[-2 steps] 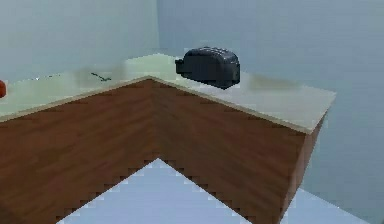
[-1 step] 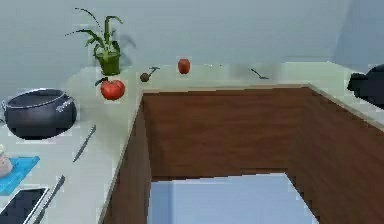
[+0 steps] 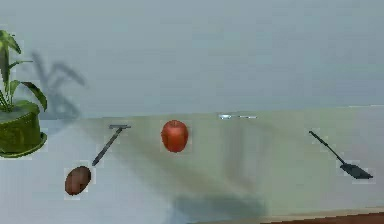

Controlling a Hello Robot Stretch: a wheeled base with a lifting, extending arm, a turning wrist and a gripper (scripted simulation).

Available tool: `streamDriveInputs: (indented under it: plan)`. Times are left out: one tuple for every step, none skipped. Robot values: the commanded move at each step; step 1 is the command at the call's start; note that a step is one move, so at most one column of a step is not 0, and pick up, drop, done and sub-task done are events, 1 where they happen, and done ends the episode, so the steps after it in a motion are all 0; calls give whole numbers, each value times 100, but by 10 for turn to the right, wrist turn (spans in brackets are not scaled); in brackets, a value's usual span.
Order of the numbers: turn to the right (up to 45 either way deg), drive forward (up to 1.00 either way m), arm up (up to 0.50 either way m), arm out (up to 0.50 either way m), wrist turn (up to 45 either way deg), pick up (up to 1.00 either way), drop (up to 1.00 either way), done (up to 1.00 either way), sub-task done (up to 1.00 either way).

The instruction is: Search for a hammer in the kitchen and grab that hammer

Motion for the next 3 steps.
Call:
streamDriveInputs:
  plan:
    - [0,15,0,0,0,0,0,0,0]
    - [-450,0,0,0,0,0,0,0,0]
    - [-450,0,0,0,0,0,0,0,0]
